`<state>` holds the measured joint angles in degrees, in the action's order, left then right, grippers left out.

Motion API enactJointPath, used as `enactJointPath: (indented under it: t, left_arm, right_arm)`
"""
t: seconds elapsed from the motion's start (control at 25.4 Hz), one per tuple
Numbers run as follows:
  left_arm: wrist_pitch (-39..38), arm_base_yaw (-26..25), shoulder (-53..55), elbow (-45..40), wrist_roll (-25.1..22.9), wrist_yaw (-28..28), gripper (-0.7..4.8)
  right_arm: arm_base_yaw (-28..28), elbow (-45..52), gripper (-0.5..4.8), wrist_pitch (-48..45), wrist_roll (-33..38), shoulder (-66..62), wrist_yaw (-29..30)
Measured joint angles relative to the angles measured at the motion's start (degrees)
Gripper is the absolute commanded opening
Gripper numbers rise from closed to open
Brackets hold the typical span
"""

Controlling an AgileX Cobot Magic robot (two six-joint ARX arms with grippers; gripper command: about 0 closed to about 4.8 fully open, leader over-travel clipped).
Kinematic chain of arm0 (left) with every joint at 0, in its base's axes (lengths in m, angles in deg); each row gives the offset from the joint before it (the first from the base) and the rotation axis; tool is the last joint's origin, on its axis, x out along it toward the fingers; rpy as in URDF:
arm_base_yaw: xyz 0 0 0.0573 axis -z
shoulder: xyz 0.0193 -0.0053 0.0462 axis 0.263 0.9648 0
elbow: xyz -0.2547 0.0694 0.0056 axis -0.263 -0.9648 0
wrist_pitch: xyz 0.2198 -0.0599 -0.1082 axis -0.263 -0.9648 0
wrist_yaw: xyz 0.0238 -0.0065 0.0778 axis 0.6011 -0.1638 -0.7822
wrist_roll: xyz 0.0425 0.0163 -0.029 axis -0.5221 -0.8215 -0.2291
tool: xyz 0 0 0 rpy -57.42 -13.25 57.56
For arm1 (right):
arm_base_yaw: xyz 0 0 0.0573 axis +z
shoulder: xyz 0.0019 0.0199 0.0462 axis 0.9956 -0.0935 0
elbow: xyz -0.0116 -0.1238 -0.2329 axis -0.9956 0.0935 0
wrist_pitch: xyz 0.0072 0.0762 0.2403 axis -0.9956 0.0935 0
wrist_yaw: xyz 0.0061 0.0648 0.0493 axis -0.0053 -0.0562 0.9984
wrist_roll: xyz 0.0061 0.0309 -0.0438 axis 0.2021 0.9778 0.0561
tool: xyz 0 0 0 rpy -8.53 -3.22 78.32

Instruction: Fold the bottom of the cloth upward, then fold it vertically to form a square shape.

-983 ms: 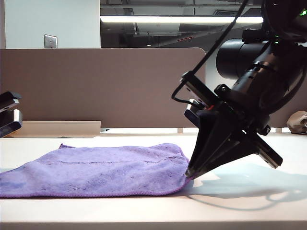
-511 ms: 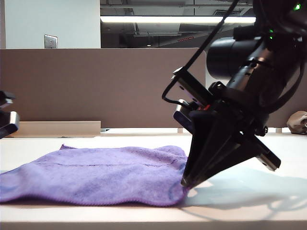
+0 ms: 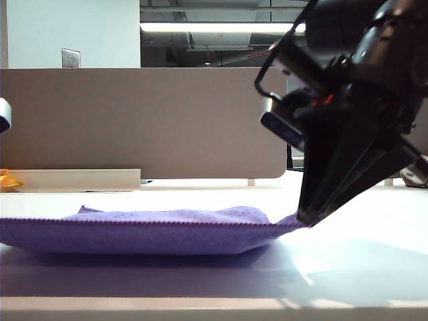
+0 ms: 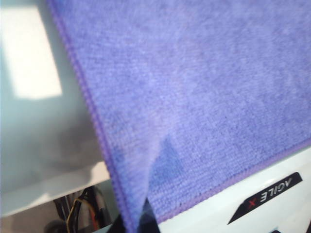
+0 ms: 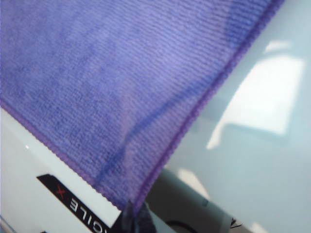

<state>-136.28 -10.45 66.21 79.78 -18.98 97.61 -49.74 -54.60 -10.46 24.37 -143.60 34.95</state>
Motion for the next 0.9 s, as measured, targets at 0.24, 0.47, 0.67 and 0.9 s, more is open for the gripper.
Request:
enactJointPath:
  t: [0.24, 0.47, 0.67, 0.9]
  left_arm:
    - [-3.8, 3.5, -3.8, -0.1, 0.3, 1.1, -0.06]
    - [-6.3, 9.5, -10.0, -2.4, 3.5, -0.3, -0.06]
    - [-6.9, 10.0, -17.4, -3.9, 8.4, -1.0, -0.06]
    - [-10.3, 10.0, -18.6, -3.9, 9.4, -0.7, -0.06]
  right_arm:
    - [0.0, 0.3, -0.01, 5.1, -0.5, 3.6, -1.7]
    - [3.7, 5.6, -0.01, 6.2, -0.4, 7.5, -2.1]
    - [5.4, 6.1, -0.01, 6.0, 2.4, 12.0, -3.6]
    - [5.7, 6.1, -0.01, 8.4, 2.9, 15.0, -3.4]
